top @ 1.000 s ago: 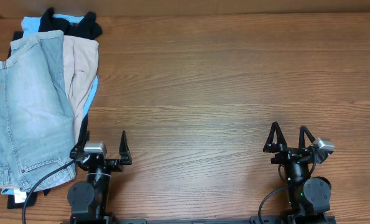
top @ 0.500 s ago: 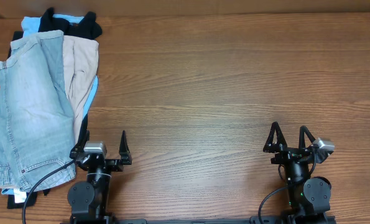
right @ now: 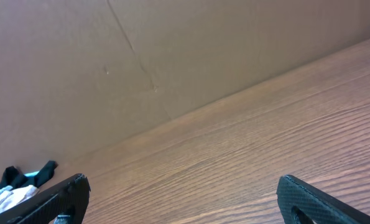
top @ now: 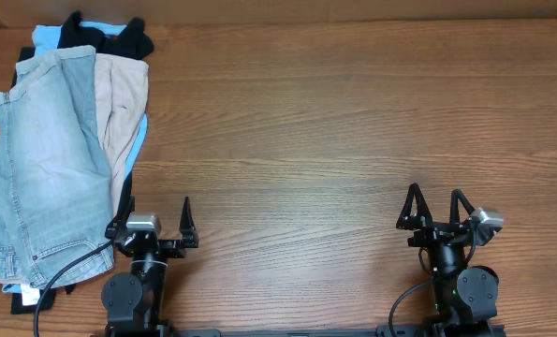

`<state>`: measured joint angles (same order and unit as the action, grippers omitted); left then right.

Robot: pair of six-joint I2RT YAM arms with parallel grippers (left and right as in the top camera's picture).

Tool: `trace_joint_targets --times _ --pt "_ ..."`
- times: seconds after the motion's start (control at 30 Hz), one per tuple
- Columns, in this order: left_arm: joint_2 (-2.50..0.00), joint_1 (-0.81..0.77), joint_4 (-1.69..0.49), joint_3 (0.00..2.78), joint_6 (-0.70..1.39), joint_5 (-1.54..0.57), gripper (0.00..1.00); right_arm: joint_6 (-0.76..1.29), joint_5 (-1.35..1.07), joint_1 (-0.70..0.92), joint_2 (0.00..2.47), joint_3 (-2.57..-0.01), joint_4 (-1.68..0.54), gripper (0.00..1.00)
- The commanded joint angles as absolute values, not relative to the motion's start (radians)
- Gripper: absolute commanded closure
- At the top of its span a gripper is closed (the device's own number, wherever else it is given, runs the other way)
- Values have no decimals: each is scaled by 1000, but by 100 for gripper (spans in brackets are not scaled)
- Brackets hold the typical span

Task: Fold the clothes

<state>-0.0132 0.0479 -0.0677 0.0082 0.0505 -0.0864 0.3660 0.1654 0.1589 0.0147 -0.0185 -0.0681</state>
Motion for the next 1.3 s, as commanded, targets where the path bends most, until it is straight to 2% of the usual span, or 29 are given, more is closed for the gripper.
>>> trace_joint_targets --times 0.0,0.6,0.77,1.1,1.27 --pt "-4 52 -68 5 60 -101 0 367 179 163 3 -8 -62 0" --pt "-4 52 -68 5 58 -98 0 366 201 163 3 -8 -62 0" --pt "-4 52 -71 5 37 10 0 367 202 163 3 -8 -56 0" --pt "-4 52 -75 5 38 -1 0 371 170 163 3 -8 122 0" --pt "-4 52 -67 10 38 -52 0 366 23 163 3 -9 214 0"
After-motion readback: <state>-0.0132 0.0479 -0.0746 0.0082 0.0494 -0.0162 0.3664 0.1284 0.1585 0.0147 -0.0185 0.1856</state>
